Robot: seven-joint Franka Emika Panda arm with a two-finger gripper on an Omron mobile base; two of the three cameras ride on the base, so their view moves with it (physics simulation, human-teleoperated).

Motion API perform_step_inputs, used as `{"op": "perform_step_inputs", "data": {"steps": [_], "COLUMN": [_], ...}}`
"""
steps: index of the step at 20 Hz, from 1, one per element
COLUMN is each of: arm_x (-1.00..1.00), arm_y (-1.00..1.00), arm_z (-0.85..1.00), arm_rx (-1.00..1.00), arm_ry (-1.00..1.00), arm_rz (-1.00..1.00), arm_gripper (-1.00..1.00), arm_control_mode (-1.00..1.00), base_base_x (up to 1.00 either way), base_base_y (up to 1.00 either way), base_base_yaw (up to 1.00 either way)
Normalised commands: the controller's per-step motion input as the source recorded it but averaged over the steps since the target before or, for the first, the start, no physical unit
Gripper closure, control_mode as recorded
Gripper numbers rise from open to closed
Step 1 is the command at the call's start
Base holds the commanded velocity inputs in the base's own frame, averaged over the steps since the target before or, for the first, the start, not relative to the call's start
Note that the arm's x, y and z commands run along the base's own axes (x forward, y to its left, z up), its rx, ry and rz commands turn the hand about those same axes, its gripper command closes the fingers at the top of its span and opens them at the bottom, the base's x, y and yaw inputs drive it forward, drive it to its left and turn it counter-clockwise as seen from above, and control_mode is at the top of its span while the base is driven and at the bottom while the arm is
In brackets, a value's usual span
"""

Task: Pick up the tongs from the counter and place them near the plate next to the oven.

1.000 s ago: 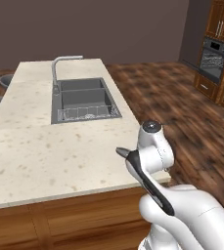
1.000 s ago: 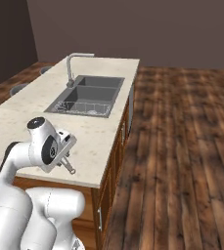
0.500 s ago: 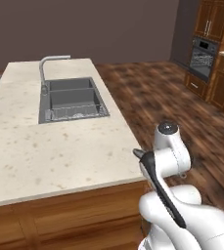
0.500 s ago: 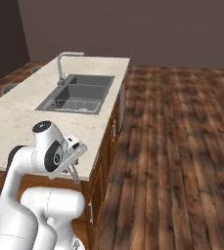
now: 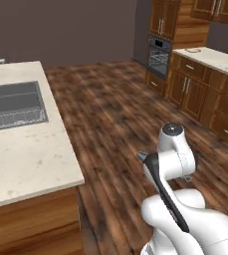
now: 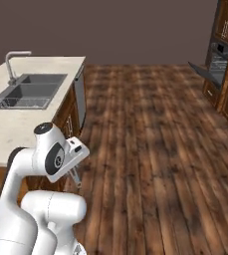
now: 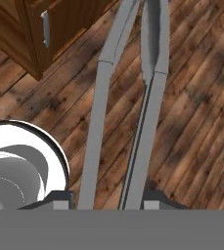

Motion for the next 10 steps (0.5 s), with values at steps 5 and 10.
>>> {"op": "perform_step_inputs", "data": {"steps": [5, 10], "arm_x": [0.0, 0.0], "arm_y": [0.0, 0.0], "arm_z": [0.0, 0.0], "arm_rx": [0.0, 0.0], "arm_ry": [0.0, 0.0], "arm_rz": [0.0, 0.0], "arm_gripper": [1.0, 1.0], "arm_control_mode": [1.0, 1.0], "base_base_x": [0.21, 0.74], "base_base_y": [-0.5, -0.02], "base_base_yaw": [-0.47, -0.34]}}
